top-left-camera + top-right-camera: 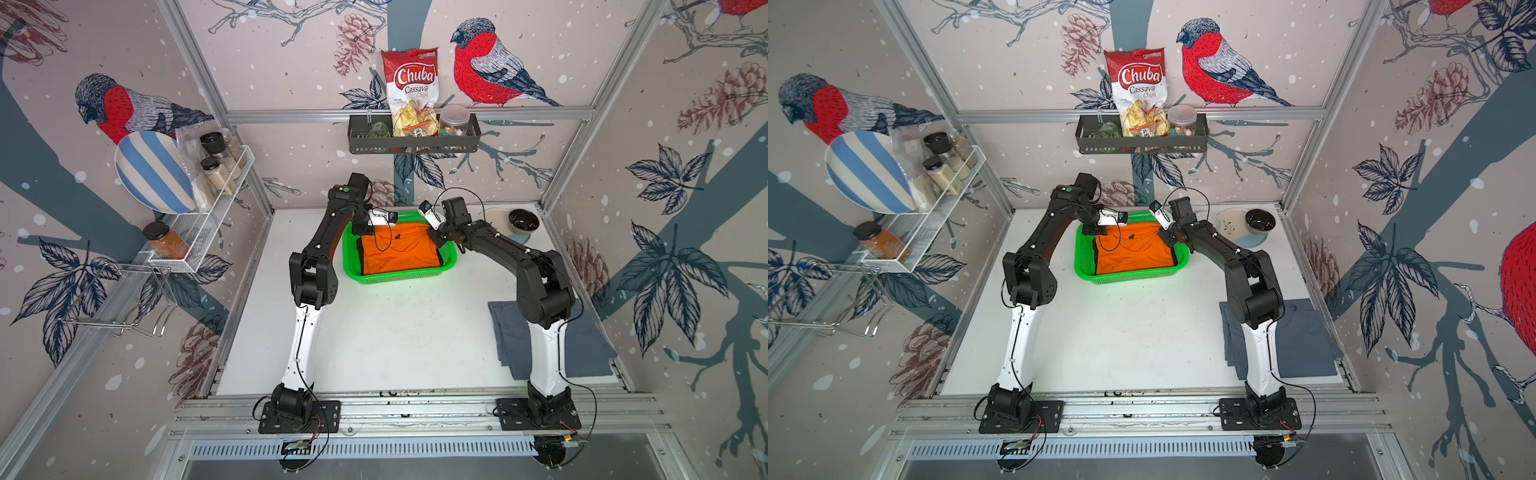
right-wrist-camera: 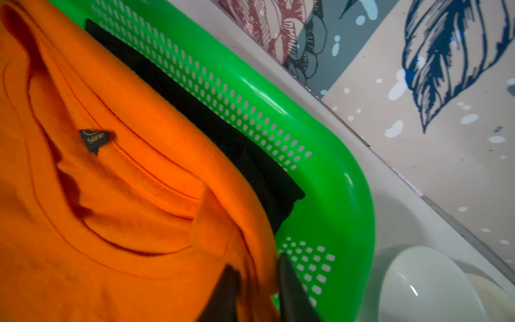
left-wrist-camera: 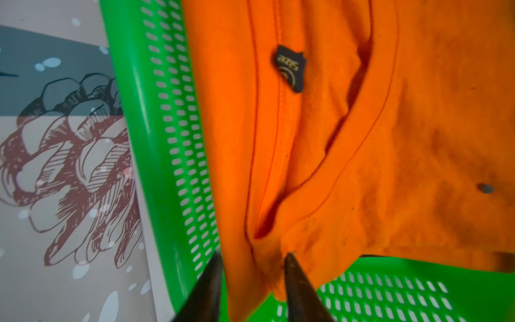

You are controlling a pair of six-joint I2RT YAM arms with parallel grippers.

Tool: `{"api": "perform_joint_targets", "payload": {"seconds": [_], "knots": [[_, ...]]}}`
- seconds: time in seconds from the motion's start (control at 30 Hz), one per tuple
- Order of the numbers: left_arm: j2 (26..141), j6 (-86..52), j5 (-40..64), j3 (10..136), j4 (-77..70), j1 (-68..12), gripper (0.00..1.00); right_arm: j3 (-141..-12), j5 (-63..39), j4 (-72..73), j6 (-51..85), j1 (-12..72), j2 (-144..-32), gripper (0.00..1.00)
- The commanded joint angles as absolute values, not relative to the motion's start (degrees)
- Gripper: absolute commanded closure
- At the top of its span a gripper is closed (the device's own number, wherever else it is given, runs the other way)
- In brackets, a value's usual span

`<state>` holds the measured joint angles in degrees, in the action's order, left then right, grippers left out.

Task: Put the folded t-shirts into the basket
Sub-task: Place the T-shirt in the bin, then move the T-shirt to the center of the board.

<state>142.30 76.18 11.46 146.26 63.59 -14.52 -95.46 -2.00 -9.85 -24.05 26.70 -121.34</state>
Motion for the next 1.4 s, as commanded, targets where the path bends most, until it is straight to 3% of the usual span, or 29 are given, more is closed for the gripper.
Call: {"api": "perform_joint_targets", "payload": {"seconds": [0.0, 0.07, 0.23, 0.4, 0.53, 0.63, 0.8, 0.87, 0.93, 1.03, 1.1, 1.13, 1.37], "knots": [[140.86, 69.46, 13.31, 146.15, 58.49, -14.25, 0.13, -93.97, 4.35, -1.28, -19.61, 27.55, -120.60, 0.03], [139.35, 66.78, 13.93, 145.95, 57.93, -14.24, 0.05, -93.41, 4.44, -0.33, -18.46, 28.08, -119.34, 0.00], [132.65, 60.57, 14.13, 142.01, 57.84, -14.15, 0.05, -91.12, 10.94, 0.80, -15.63, 30.06, -112.90, 0.00], [121.97, 54.86, 16.15, 131.17, 55.31, -14.08, 0.05, -90.37, 32.39, -2.14, -8.30, 31.80, -105.41, 0.00], [111.74, 46.59, 25.57, 122.02, 54.72, -14.65, 0.05, -94.64, 53.42, -24.88, 16.13, 30.64, -101.06, 0.00], [106.84, 32.54, 30.71, 116.06, 50.22, -14.18, 0.05, -93.45, 46.56, -40.39, 31.20, 27.03, -96.72, 0.00], [101.01, 12.57, 24.42, 108.18, 42.85, -13.02, 0.05, -79.92, 31.73, -48.29, 45.73, 19.13, -86.73, 0.00], [99.59, 4.80, 29.17, 104.41, 41.22, -10.98, 0.04, -73.21, 27.98, -48.08, 47.72, 17.00, -83.47, 0.00], [99.35, -3.39, 41.33, 99.20, 37.03, -9.06, 0.04, -66.96, 24.87, -47.40, 47.81, 16.16, -80.33, 0.00], [98.33, -11.54, 48.72, 92.01, 29.98, -10.02, 0.03, -60.47, 22.66, -48.48, 48.97, 16.24, -77.72, 0.11], [95.72, -4.02, 43.95, 89.61, 32.48, -12.94, 0.03, -56.01, 18.91, -47.87, 49.43, 16.62, -76.42, 0.25], [93.96, 0.55, 40.91, 88.75, 34.66, -14.88, 0.03, -53.92, 17.53, -47.48, 49.84, 16.82, -75.99, 0.36], [89.15, 22.85, 28.55, 79.16, 40.65, -29.61, 0.03, -44.38, 14.05, -43.20, 51.81, 19.00, -77.35, 0.66]]}}
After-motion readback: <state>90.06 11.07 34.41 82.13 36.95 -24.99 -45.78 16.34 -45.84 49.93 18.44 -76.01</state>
